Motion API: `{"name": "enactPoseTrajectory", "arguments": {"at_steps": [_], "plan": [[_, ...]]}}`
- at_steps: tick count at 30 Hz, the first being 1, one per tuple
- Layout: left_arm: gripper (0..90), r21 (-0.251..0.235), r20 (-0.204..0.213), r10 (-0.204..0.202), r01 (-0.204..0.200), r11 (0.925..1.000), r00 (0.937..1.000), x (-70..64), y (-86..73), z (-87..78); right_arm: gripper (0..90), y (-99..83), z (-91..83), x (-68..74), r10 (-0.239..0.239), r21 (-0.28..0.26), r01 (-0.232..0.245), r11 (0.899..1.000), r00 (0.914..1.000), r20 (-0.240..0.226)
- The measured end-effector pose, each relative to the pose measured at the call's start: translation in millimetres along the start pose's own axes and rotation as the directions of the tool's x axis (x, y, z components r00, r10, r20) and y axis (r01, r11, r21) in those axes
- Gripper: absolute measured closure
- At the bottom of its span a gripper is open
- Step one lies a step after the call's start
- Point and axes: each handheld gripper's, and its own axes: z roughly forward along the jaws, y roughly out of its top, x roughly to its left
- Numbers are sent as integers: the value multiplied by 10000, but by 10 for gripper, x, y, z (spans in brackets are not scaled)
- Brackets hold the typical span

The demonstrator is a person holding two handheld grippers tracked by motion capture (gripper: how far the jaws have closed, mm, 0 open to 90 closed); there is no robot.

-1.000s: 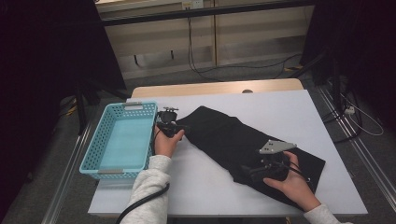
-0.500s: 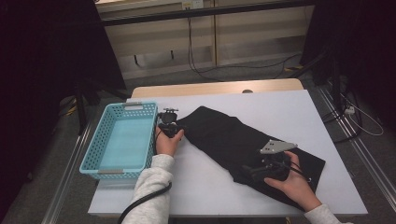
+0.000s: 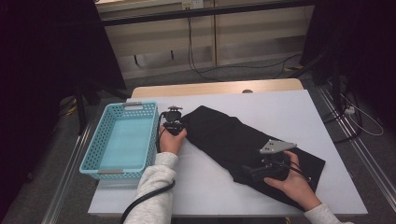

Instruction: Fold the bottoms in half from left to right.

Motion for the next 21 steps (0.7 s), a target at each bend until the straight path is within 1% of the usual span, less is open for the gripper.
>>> {"name": "enactPoseTrajectory", "arguments": {"at_steps": [2,3,5,7,8,10,13,17,18,21], "plan": [[835,-33,74,-202,202,9998,9998,34,14,-18,181,-5,-8,-12,30,-11,-30,10000,10000,3],[836,-18,156,-381,382,9993,9992,53,21,-33,180,-7,-11,-17,59,-30,-59,10000,10000,8],[838,-162,254,-591,596,9981,9979,93,39,-79,180,-9,-18,-27,66,-62,-66,10000,10000,13],[839,-315,264,-664,672,9972,9974,114,52,-114,179,-12,-23,-33,69,-45,-69,10000,10000,21],[839,-336,177,-643,649,9973,9978,123,62,-137,179,-14,-23,-34,69,-38,-69,10000,10000,11],[839,-407,170,-751,757,9963,9970,151,83,-182,178,-18,-24,-34,68,-5,-68,10000,10000,18],[839,-485,76,-768,771,9958,9970,199,110,-260,177,-19,-33,-41,85,-23,-85,10000,10000,25],[839,-772,-177,-890,874,9932,9959,239,144,-356,175,-25,-45,-66,154,-44,-154,9999,9999,55],[839,-795,-187,-869,852,9932,9960,247,155,-380,175,-28,-45,-70,167,-25,-167,9999,9998,69],[839,-981,-143,-974,955,9906,9951,270,177,-428,172,-37,-43,-76,184,18,-184,9998,9998,93]]}}
